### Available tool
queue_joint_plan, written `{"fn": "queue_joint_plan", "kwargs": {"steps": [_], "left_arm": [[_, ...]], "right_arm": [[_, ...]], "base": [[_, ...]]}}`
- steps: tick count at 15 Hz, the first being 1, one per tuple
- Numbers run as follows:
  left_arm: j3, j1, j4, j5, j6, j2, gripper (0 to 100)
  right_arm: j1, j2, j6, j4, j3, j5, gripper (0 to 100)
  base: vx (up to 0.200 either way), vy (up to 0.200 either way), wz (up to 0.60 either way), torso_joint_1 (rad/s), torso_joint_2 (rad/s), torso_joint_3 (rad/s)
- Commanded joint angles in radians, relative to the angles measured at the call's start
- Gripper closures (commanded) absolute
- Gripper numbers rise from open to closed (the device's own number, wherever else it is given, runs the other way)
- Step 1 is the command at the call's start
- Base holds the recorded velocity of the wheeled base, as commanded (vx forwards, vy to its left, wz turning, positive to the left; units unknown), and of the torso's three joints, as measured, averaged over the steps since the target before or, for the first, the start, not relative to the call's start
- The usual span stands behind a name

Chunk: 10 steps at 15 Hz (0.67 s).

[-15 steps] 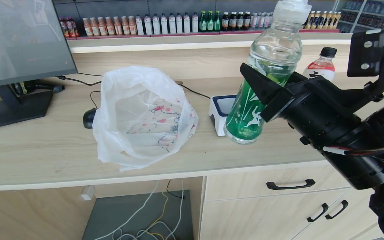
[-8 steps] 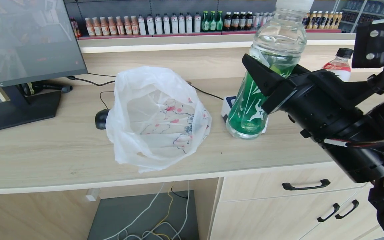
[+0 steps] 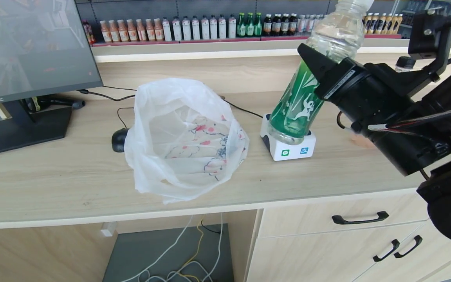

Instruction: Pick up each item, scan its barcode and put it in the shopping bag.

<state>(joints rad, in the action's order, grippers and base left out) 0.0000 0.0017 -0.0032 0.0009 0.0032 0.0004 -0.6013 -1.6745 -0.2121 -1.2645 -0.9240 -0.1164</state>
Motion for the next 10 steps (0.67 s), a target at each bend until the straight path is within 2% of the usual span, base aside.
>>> {"fn": "queue_joint_plan", "kwargs": {"steps": [1, 2, 4, 7, 10], "left_arm": [[0.0, 0.0, 0.0, 0.001, 0.0, 0.0, 0], [0.0, -0.002, 0.0, 0.001, 0.0, 0.0, 0], [0.0, 0.0, 0.0, 0.001, 0.0, 0.0, 0], [0.0, 0.0, 0.0, -0.001, 0.0, 0.0, 0], [0.0, 0.0, 0.0, 0.001, 0.0, 0.0, 0]], "right_arm": [[0.031, -0.036, -0.056, 0.004, -0.036, 0.0, 100], [0.038, -0.044, -0.087, 0.002, -0.038, 0.0, 100], [0.06, -0.079, -0.242, 0.0, -0.052, -0.006, 100], [0.092, -0.14, -0.421, 0.0, -0.134, -0.098, 100], [0.098, -0.157, -0.567, 0.0, -0.148, -0.118, 100]], "base": [[0.0, 0.0, 0.0, 0.0, 0.0, 0.0], [0.0, 0.0, 0.0, 0.0, 0.0, 0.0], [0.0, 0.0, 0.0, 0.0, 0.0, 0.0], [0.0, 0.0, 0.0, 0.0, 0.0, 0.0], [0.0, 0.0, 0.0, 0.0, 0.0, 0.0]]}}
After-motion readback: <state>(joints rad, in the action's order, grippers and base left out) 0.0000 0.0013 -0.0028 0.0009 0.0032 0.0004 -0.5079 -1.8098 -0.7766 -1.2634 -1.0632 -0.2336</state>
